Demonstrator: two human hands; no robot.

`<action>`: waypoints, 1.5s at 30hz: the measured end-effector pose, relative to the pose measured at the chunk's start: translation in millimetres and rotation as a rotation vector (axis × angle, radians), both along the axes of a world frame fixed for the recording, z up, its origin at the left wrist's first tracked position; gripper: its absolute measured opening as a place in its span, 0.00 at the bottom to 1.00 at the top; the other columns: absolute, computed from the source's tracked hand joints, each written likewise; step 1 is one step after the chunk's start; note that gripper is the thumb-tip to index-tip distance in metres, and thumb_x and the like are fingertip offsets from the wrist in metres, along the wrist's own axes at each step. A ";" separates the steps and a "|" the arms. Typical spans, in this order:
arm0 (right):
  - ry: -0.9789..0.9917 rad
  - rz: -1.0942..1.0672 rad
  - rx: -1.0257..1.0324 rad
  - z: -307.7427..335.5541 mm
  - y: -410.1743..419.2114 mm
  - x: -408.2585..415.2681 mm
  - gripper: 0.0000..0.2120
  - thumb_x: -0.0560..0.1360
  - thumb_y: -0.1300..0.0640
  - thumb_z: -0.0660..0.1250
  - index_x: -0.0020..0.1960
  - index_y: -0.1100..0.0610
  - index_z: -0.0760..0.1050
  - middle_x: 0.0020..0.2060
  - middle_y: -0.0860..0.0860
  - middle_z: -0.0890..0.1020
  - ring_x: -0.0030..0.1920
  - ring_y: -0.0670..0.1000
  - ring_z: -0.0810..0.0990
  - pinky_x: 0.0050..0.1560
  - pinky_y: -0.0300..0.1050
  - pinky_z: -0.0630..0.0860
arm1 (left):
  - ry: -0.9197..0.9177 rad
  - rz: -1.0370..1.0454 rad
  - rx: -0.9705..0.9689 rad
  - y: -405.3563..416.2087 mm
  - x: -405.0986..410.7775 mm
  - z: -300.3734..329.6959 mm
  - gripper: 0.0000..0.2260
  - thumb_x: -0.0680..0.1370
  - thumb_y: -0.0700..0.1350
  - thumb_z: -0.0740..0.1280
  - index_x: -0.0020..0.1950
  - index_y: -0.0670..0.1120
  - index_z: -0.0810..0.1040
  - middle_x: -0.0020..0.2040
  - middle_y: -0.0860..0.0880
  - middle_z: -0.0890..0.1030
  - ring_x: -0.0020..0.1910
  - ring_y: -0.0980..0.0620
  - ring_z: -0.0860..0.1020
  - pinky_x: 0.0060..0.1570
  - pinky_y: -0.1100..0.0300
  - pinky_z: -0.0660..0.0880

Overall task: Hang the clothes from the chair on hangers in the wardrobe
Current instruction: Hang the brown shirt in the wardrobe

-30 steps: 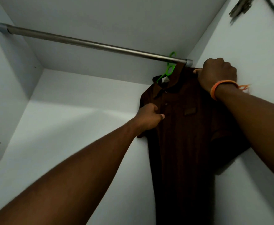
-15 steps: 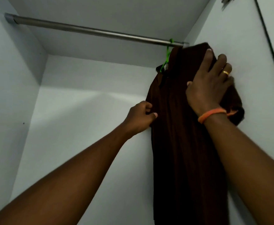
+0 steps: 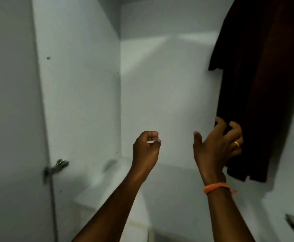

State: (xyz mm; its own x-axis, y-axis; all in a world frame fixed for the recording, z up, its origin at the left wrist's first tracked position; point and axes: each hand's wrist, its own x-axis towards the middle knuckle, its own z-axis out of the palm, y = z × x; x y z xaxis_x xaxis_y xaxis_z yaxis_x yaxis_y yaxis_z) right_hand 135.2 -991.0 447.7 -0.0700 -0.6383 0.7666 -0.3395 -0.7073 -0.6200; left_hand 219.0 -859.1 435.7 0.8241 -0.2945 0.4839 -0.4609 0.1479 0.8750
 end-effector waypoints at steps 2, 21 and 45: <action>0.035 0.152 0.060 -34.1 44.6 -5.5 0.30 0.70 0.53 0.77 0.68 0.54 0.69 0.68 0.59 0.65 0.67 0.64 0.64 0.65 0.64 0.64 | 0.055 0.074 0.043 47.2 -18.9 -29.8 0.08 0.79 0.39 0.68 0.54 0.50 0.80 0.50 0.56 0.81 0.49 0.56 0.80 0.49 0.60 0.79; -0.139 1.364 0.700 -171.9 559.1 -102.2 0.06 0.70 0.45 0.70 0.41 0.46 0.76 0.36 0.54 0.81 0.35 0.53 0.75 0.39 0.53 0.73 | 0.095 0.542 0.076 550.3 -233.6 -153.5 0.02 0.78 0.47 0.69 0.49 0.54 0.80 0.42 0.53 0.84 0.42 0.50 0.83 0.44 0.46 0.81; 0.841 1.973 0.875 -301.9 1206.3 1.0 0.06 0.76 0.58 0.71 0.45 0.61 0.79 0.40 0.58 0.82 0.37 0.54 0.79 0.36 0.45 0.73 | 0.730 1.401 -0.096 1179.3 -222.6 -291.2 0.07 0.82 0.46 0.66 0.52 0.42 0.78 0.47 0.43 0.81 0.43 0.47 0.81 0.40 0.55 0.77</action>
